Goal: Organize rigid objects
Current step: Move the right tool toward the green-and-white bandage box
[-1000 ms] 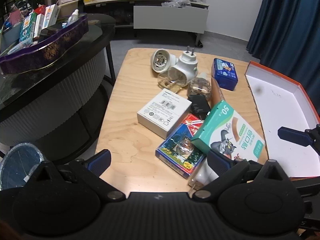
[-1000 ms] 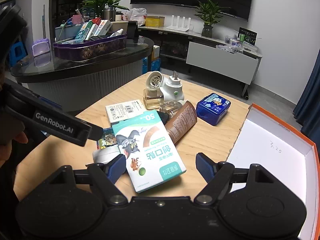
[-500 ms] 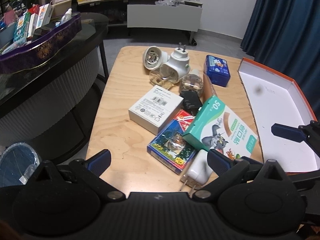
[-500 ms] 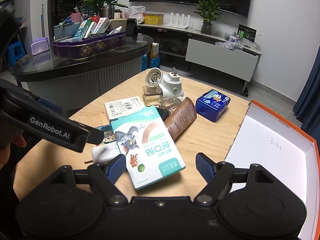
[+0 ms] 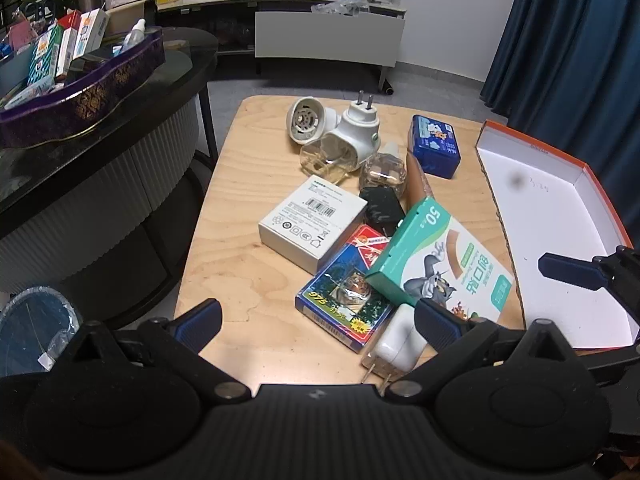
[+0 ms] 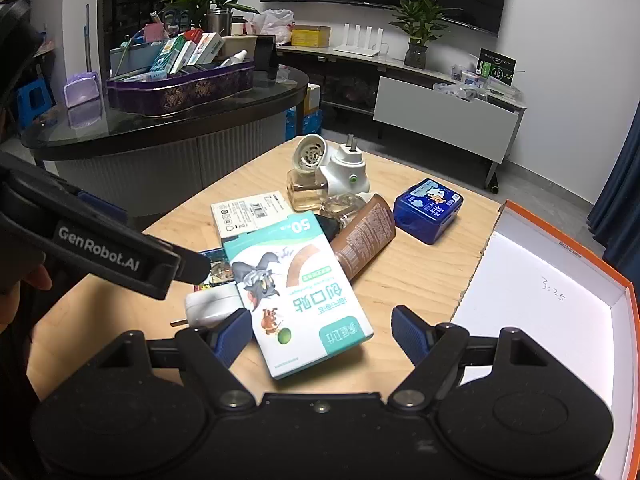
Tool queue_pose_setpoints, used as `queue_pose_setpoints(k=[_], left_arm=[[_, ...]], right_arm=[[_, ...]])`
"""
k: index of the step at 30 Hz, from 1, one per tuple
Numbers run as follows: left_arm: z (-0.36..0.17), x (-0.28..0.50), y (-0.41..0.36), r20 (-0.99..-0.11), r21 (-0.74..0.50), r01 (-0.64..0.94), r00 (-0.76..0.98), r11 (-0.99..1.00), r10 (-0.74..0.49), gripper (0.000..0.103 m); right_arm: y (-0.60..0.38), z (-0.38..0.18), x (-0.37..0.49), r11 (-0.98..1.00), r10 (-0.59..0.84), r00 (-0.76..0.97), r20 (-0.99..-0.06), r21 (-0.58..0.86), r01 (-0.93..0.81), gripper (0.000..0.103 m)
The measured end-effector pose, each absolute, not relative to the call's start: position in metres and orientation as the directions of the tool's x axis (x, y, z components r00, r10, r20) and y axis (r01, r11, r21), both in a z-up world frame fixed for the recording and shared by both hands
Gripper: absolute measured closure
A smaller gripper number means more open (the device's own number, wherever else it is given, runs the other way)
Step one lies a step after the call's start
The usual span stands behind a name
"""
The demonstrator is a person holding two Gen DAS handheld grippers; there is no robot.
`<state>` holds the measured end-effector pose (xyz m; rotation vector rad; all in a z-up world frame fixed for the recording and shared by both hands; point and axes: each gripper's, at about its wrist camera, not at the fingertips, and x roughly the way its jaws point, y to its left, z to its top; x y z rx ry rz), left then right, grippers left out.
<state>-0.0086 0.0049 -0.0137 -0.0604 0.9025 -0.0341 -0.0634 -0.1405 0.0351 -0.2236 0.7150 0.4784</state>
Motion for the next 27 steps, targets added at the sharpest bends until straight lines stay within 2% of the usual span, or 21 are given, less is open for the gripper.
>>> queue_pose_setpoints(k=[27], left_arm=[[-0.0135, -0.0085, 0.0019, -0.778, -0.066, 0.018, 0.625, 0.998, -0.063, 0.000]], right_arm=[[-0.1365, 0.0313, -0.0621, 0.864, 0.343, 0.639, -0.688, -0.035, -0.502, 0.013]])
